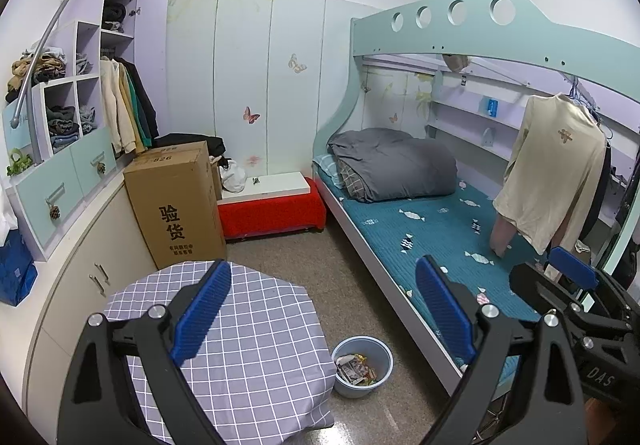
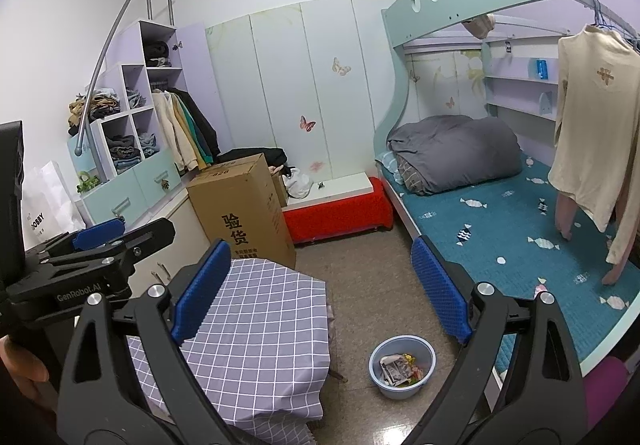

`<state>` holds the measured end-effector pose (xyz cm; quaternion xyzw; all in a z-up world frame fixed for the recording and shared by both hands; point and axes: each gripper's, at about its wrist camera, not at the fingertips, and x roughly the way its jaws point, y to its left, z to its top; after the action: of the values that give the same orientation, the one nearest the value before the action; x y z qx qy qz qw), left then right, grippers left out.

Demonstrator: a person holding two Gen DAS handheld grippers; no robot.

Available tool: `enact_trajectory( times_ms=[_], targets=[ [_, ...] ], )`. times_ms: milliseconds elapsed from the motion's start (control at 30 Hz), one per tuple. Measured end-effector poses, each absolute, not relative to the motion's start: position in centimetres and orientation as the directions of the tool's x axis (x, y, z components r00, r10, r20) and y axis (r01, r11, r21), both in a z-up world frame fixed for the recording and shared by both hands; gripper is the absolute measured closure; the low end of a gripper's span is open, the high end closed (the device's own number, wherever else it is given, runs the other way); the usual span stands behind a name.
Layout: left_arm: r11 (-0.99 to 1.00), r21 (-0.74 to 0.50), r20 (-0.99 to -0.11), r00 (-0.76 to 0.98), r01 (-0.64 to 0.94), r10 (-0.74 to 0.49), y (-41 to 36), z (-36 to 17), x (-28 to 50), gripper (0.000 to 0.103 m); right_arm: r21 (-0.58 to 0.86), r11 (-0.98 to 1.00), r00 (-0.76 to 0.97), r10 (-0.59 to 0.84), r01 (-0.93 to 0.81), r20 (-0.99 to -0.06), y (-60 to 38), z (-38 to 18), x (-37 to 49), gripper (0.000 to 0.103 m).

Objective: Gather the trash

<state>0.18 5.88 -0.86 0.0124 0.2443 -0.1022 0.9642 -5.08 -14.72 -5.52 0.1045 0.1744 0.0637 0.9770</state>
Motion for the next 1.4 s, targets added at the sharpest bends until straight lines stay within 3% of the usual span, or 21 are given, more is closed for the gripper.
enact_trajectory(
  times_ms=[1400],
  targets=[
    [0.983,-0.018,-0.474,0.864,0.184,-0.17,5.8,-0.5,0.0,0.011,0.254,0.961,0.923,0.189,-0.104,-0.336,-15.8,-5.7,-5.1,0.013]
  ],
)
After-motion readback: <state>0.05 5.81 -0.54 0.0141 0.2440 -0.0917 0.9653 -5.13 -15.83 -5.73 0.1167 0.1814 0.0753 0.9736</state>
